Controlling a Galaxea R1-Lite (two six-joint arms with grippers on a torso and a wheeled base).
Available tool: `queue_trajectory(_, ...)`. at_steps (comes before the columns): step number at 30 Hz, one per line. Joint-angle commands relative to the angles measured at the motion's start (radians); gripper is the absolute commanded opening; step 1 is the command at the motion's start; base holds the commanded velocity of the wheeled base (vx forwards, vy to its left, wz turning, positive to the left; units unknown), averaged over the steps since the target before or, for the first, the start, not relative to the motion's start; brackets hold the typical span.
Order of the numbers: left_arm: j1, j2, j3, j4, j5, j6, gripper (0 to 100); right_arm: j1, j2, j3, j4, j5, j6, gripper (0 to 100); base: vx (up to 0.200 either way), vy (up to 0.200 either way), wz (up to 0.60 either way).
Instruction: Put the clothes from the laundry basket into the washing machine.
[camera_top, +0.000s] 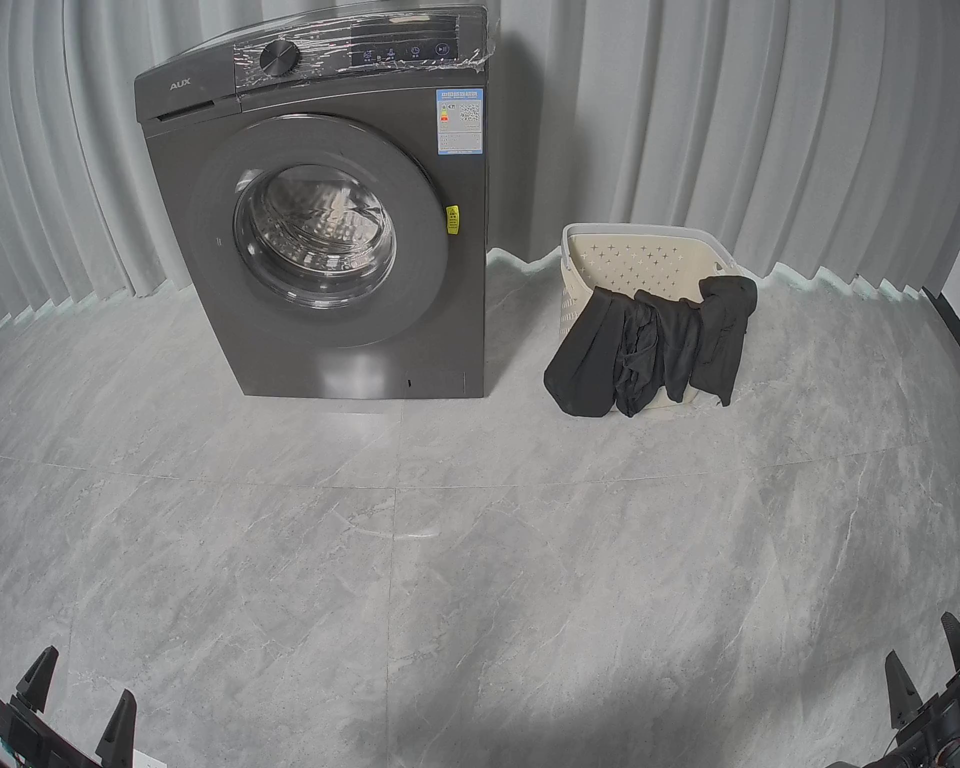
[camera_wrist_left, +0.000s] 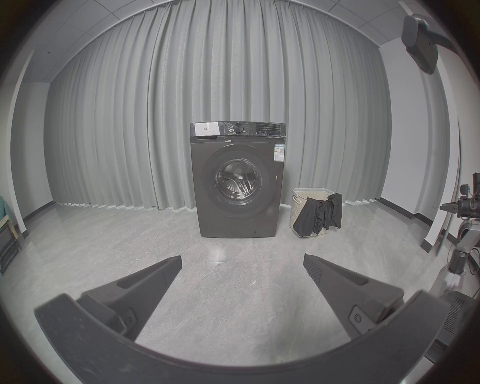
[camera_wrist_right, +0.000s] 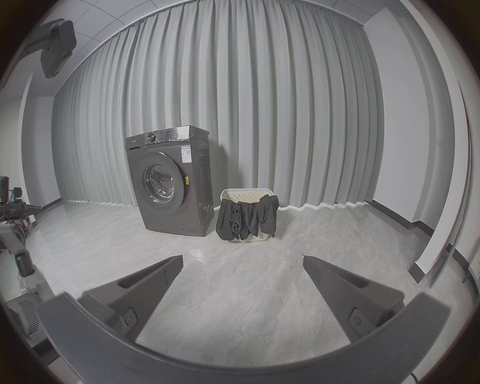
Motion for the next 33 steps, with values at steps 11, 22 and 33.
queue_trajectory(11,0.0,-0.017,0.015,0.0,0.004,-0.007,100,0.0,-0.016,0.018,0.0,0.001,0.0,100,0.0,0.0,0.0)
queue_trajectory(22,0.0,-0.015,0.015,0.0,0.004,-0.007,100,0.0,-0.016,0.018,0.0,0.001,-0.002,100,0.0,0.0,0.0)
queue_trajectory(33,0.0,-0.015,0.015,0.0,0.012,-0.019,100,-0.001,-0.016,0.018,0.0,0.001,-0.002,100,0.073,0.0,0.0)
